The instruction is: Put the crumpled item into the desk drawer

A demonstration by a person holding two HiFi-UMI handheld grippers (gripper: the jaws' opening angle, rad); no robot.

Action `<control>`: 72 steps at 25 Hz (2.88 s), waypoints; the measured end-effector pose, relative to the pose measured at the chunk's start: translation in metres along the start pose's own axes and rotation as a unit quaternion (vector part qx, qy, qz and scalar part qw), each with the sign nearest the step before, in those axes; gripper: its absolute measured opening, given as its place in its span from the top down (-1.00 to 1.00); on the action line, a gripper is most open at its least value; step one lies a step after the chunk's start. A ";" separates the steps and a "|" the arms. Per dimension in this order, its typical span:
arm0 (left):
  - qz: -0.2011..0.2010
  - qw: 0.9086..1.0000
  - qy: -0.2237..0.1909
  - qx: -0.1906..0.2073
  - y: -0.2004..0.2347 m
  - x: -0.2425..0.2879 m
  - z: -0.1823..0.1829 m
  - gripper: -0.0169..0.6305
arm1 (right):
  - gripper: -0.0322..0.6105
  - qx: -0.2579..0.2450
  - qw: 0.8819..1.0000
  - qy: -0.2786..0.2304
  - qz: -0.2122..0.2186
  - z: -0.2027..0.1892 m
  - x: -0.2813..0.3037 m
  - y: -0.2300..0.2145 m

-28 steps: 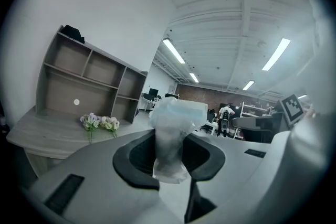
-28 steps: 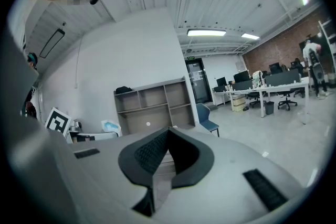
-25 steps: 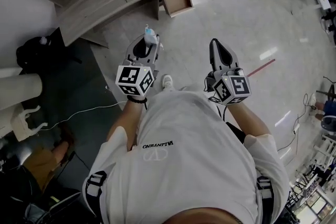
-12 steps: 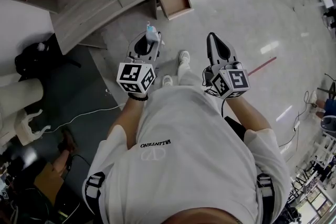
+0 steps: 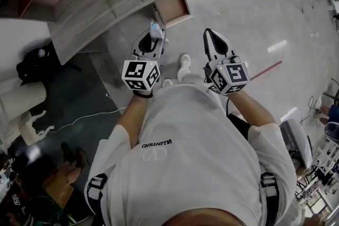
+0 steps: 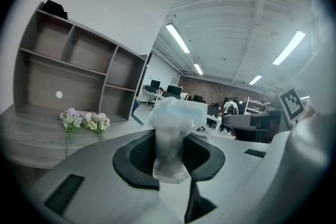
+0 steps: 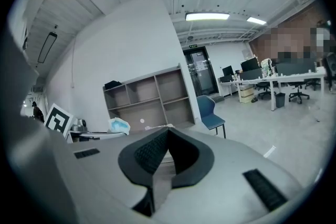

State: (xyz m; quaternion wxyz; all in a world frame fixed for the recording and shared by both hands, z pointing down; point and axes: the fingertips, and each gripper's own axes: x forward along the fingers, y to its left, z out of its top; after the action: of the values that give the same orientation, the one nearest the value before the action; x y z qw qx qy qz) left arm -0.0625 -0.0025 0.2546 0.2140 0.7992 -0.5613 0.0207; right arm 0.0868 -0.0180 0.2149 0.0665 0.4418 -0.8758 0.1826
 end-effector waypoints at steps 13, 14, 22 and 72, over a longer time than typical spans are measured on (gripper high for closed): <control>0.039 0.999 0.034 -0.004 0.012 0.088 -0.018 0.63 | 0.90 0.001 0.997 0.062 0.053 -0.027 0.073 -0.066; 0.041 0.998 0.040 -0.002 0.015 0.091 -0.022 0.63 | 0.90 -0.001 0.996 0.070 0.056 -0.032 0.077 -0.065; 0.034 0.997 0.069 -0.019 0.041 0.132 -0.052 0.63 | 0.90 -0.017 0.994 0.093 0.054 -0.062 0.132 -0.068; 0.077 0.983 0.148 -0.075 0.164 0.294 -0.317 0.63 | 0.90 0.069 0.984 0.163 -0.009 -0.330 0.293 -0.168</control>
State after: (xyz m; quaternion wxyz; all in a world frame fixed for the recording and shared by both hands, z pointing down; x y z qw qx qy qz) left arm -0.0365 -0.1938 0.6750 0.3521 0.7231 -0.5834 0.1128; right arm 0.0297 -0.2039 0.6450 0.1797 0.4170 -0.8346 0.3118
